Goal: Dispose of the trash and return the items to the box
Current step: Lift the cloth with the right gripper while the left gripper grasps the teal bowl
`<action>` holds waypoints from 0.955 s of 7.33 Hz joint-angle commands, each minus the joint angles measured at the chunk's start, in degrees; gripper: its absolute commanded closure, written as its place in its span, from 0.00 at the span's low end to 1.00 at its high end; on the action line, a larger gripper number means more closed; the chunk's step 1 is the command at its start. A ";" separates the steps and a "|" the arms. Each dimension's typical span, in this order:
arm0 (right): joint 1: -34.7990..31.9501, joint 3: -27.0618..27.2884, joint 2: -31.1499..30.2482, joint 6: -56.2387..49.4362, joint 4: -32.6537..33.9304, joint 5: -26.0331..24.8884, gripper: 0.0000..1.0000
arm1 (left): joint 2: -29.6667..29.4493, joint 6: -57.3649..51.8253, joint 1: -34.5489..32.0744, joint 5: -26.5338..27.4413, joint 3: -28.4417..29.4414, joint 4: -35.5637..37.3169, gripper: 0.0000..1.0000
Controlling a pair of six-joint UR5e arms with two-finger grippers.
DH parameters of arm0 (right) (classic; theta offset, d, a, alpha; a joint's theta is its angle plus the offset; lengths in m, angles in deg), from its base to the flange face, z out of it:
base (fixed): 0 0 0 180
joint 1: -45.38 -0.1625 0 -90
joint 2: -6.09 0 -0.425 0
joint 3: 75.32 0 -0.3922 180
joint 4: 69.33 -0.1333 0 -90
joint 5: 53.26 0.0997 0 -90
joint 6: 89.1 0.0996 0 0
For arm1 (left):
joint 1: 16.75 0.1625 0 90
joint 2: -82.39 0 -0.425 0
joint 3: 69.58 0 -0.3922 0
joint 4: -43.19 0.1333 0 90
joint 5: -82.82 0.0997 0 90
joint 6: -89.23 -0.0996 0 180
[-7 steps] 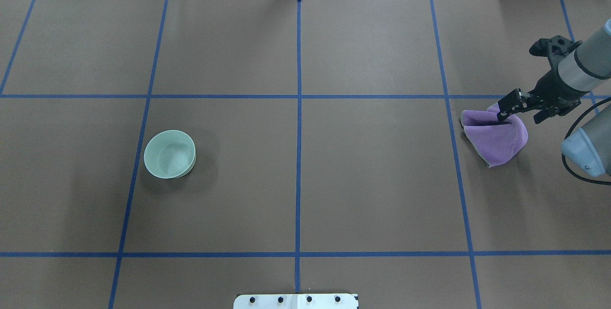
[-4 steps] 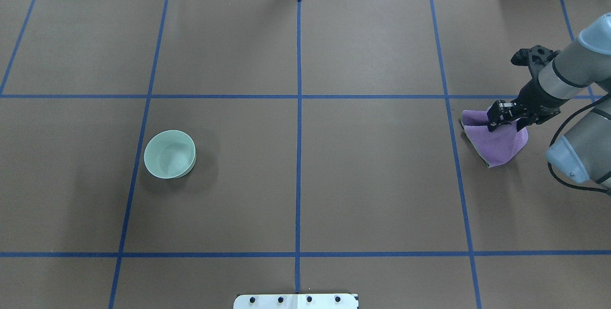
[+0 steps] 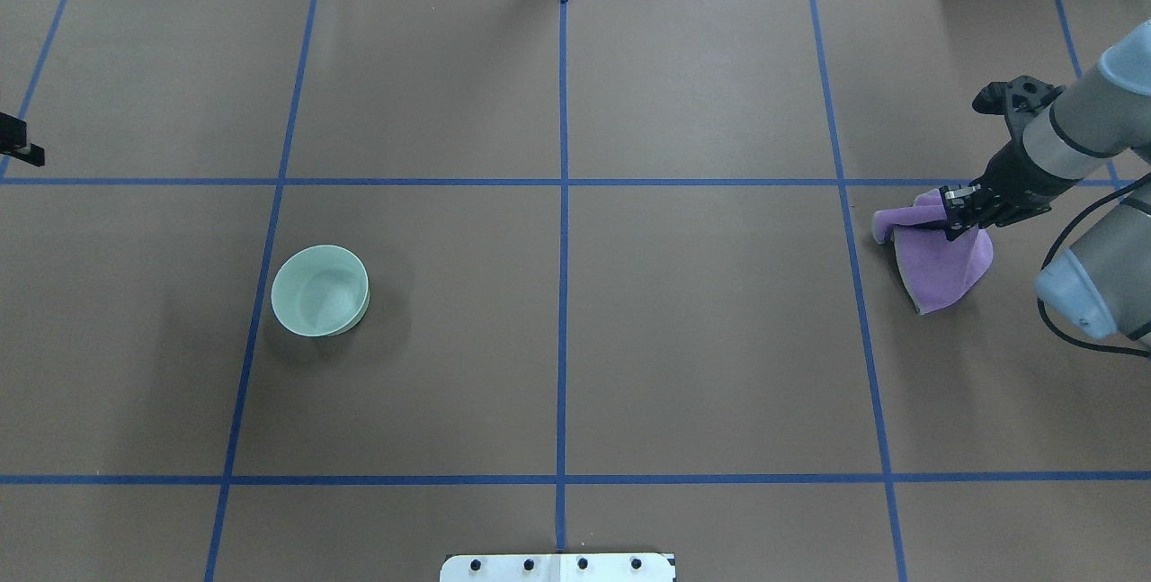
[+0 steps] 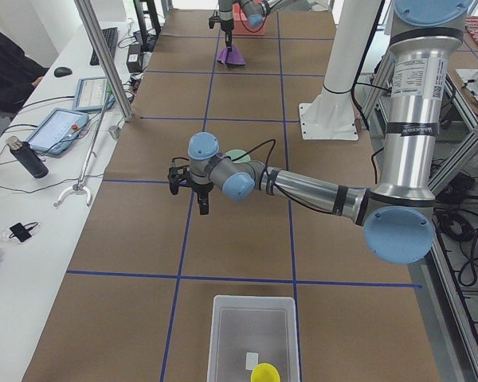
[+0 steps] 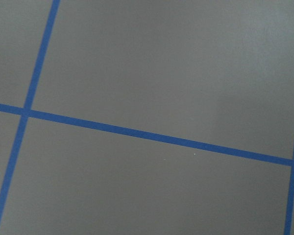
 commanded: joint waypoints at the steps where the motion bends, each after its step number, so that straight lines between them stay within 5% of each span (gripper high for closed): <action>1: -4.86 0.50 -0.12 0.12 0.13 -0.18 1.00 | -2.19 11.45 8.81 2.69 -0.56 -6.29 0.02; 3: -10.04 0.59 0.14 -0.22 1.96 0.25 1.00 | -5.62 18.32 13.66 2.69 -2.57 -6.31 0.03; 7: -13.57 1.39 0.06 -1.72 4.00 0.60 1.00 | -5.01 19.30 24.05 12.09 -3.11 -6.22 0.04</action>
